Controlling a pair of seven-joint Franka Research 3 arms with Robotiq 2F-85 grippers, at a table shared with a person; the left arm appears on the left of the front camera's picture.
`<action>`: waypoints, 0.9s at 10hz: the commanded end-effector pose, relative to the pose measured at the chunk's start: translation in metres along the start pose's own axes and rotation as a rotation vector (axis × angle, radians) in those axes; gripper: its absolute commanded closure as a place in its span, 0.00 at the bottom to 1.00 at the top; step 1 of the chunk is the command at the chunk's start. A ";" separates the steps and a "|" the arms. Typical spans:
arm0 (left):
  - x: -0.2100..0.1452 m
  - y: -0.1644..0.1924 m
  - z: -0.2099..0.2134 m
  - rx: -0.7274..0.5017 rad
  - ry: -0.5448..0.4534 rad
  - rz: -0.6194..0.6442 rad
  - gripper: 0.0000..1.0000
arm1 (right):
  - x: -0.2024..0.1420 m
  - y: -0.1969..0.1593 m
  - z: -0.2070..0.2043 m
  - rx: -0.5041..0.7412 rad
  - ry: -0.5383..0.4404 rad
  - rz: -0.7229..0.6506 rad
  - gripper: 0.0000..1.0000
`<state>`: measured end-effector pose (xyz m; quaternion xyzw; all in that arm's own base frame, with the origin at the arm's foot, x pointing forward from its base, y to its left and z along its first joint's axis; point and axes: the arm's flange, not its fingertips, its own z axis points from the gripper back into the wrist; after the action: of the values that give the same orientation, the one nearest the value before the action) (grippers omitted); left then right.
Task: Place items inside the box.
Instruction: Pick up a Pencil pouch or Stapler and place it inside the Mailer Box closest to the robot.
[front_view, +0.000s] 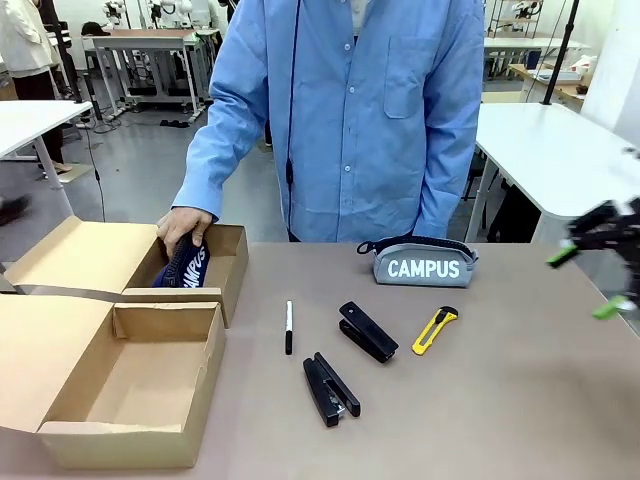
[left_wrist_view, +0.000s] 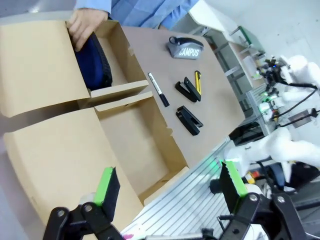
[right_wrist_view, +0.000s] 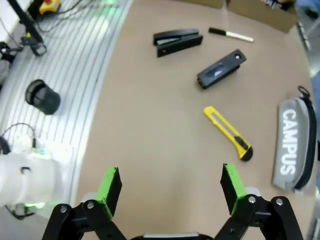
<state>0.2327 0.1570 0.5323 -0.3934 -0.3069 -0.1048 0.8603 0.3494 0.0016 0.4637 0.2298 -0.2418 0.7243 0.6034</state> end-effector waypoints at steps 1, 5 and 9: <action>0.001 -0.003 -0.001 -0.016 -0.013 -0.023 0.00 | -0.009 -0.050 -0.005 -0.138 -0.065 -0.096 0.00; 0.001 -0.003 -0.001 -0.016 -0.013 -0.023 0.00 | -0.016 -0.050 -0.011 -0.127 -0.047 -0.119 0.00; 0.001 -0.003 -0.001 -0.016 -0.013 -0.023 0.00 | -0.039 -0.154 -0.021 -0.330 0.022 -0.324 0.00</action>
<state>0.2327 0.1573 0.5326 -0.3927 -0.3070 -0.1050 0.8606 0.4775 -0.0029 0.4373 0.1514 -0.3107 0.5794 0.7381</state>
